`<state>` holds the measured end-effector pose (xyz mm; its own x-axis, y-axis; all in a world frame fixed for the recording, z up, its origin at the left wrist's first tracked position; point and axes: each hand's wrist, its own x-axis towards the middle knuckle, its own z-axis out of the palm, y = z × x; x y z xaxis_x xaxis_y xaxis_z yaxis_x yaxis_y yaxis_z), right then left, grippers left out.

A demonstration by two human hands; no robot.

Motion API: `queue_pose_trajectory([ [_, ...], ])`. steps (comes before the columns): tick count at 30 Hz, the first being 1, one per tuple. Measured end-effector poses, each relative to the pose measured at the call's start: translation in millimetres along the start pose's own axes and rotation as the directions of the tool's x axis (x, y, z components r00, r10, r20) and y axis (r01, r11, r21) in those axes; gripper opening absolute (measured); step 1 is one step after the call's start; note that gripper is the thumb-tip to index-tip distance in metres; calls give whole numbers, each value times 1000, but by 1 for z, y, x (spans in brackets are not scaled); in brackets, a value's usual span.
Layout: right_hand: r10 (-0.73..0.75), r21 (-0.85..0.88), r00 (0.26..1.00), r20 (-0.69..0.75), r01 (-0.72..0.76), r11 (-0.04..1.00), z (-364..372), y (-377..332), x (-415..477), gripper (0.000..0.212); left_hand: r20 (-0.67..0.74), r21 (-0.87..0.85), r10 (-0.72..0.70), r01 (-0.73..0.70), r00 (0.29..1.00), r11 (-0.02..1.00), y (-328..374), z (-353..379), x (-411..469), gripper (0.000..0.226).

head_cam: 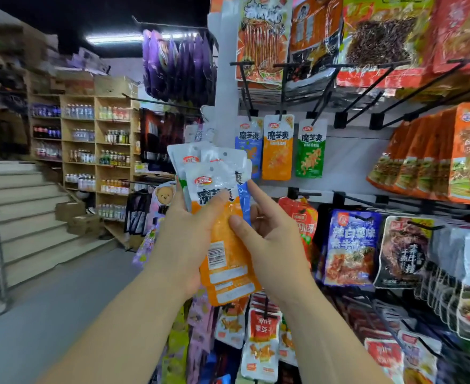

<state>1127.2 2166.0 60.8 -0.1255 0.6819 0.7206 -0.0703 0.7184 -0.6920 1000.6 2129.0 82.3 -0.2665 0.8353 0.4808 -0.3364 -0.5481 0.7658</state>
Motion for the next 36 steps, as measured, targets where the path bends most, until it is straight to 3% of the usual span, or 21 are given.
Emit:
queue_pose_trajectory([
  [3,24,7,999,-30,-24,1000,8,10,-19,55,-21,-46,-15,14,1000,999,-10,-6,-14,31],
  [8,43,-51,996,-78,-47,998,21,18,-42,61,-31,65,51,-48,998,997,-24,-13,-33,34],
  [13,76,99,997,14,-77,992,17,18,-50,49,-71,32,22,-19,997,999,-24,-21,-44,30],
  [24,248,261,968,-47,-228,938,12,12,-52,30,-40,-48,-36,34,999,998,-24,-38,-52,44],
  [30,178,61,964,-198,-169,984,-18,-12,-30,26,-32,121,80,-76,996,990,-15,-27,-30,45],
  [33,199,103,948,-247,-178,979,-40,-35,-11,28,-12,155,139,-136,990,979,-5,-20,-9,46],
  [36,185,173,964,-188,-153,973,-61,-60,13,33,20,172,183,-184,983,968,5,-8,14,43],
])
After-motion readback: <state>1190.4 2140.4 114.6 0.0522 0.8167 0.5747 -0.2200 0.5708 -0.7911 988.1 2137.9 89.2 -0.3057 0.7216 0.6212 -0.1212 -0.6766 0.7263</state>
